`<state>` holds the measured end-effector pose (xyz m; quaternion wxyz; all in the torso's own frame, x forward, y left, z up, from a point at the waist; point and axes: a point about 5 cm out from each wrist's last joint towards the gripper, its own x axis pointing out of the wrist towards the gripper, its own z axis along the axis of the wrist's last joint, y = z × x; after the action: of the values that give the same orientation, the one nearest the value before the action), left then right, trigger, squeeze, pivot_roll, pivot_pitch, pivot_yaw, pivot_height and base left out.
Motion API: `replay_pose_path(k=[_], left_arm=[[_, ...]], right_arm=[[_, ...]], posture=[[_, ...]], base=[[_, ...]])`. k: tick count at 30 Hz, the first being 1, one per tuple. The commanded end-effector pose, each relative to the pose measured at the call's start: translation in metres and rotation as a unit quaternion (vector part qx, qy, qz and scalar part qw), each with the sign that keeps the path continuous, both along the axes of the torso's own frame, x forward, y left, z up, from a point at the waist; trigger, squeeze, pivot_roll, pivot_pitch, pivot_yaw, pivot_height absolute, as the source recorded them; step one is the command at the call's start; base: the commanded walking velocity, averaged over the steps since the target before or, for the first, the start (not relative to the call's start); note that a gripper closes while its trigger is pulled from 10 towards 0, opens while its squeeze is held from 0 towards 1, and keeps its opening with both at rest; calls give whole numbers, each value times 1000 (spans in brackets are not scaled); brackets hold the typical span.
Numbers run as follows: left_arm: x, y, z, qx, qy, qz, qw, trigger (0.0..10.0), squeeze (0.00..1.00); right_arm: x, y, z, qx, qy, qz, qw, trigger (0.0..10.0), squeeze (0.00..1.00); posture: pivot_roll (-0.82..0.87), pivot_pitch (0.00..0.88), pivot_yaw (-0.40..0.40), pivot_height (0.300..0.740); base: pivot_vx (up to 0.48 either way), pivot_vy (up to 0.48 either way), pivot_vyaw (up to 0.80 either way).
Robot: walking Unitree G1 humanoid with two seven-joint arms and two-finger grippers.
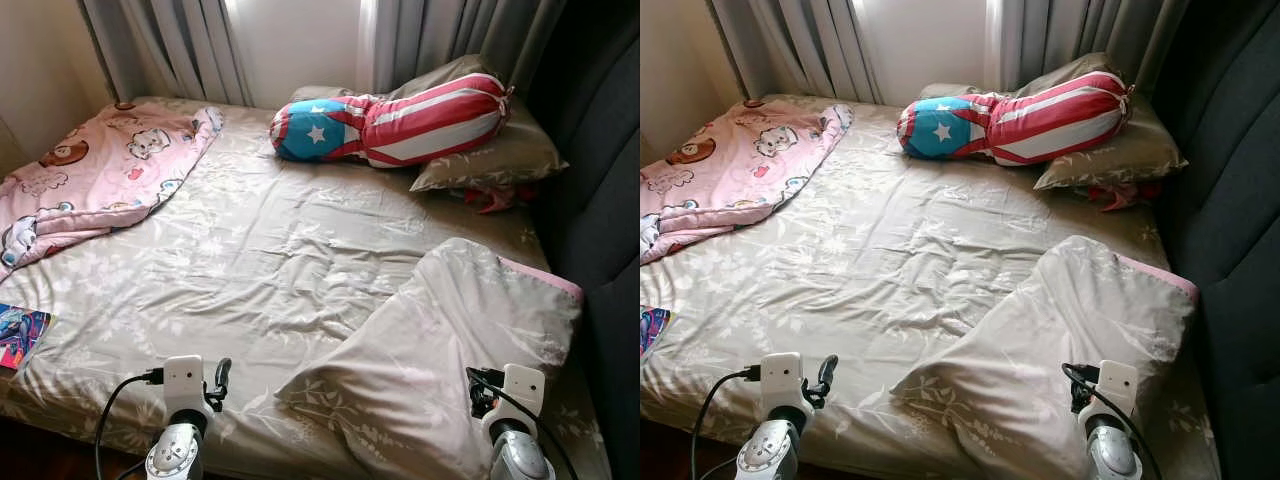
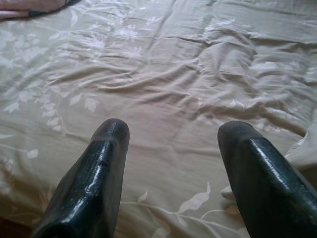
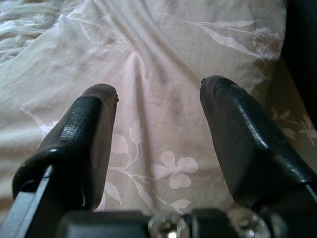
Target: Clean up the room
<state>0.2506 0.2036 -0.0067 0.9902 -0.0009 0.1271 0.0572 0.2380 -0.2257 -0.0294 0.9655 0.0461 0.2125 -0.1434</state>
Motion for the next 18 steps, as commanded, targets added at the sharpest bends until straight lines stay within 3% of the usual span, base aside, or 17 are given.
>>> replay_pose_path(k=[1, 14, 18], left_arm=[[0, -2, -2, -4, 11, -5, 1000, 10000, 0], [0, 5, -1, 5, 14, -4, 1000, 10000, 0], [1, 4, -1, 4, 15, -6, 1000, 10000, 0]], right_arm=[[-2, 0, -3, 3, 10, -6, 1000, 10000, 0], [0, 3, -3, 6, 15, -12, 1000, 10000, 0], [1, 5, -3, 9, 18, -5, 1000, 10000, 0]], posture=[[-63, 24, 6, 705], [-41, 33, 6, 690], [-41, 42, 6, 665]], base=[[0, 0, 0], [0, 0, 0], [0, 0, 0]])
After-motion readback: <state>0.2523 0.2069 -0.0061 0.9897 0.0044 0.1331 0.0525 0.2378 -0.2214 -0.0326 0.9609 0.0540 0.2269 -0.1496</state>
